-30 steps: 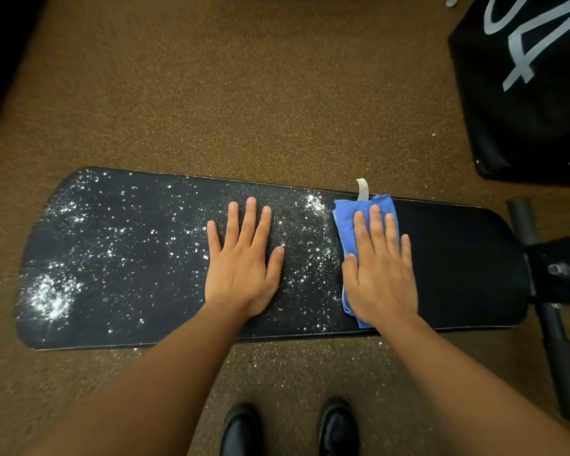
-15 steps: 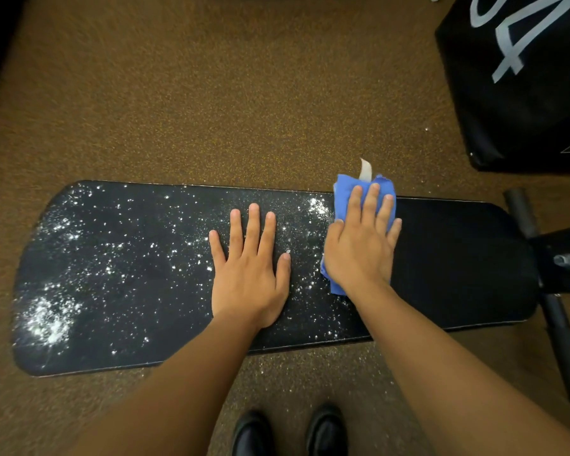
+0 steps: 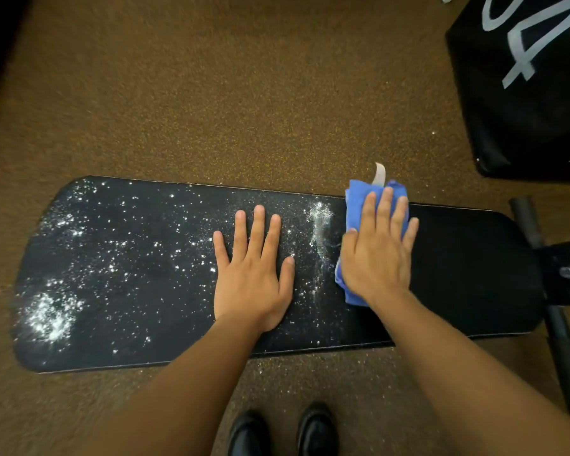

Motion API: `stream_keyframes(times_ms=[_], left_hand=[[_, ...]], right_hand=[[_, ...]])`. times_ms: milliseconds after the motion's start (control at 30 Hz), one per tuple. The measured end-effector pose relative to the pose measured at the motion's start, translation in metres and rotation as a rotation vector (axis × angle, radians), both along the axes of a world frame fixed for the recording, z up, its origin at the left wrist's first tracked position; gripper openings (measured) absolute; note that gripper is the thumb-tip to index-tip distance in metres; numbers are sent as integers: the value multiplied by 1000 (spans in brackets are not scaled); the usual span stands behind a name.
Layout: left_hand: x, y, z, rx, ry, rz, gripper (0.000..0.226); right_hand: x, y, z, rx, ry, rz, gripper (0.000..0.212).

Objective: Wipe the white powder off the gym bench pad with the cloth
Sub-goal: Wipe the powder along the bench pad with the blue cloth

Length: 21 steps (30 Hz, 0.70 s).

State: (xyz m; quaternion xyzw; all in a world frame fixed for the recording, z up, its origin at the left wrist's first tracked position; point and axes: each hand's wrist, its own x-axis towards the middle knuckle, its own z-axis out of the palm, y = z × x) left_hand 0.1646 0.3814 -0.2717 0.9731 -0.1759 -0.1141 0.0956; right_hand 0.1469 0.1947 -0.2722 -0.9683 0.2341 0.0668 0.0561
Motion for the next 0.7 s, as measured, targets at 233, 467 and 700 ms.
stream_keyframes(times_ms=[233, 467, 700], left_hand=[[2, 0, -3, 1, -10, -6, 67], [1, 1, 0, -20, 6, 2, 66], [1, 0, -3, 1, 10, 3, 66]], right_hand=[[-23, 54, 2, 50, -16, 170, 68], [-55, 13, -1, 2, 27, 116, 70], [31, 39, 2, 59, -5, 124, 67]])
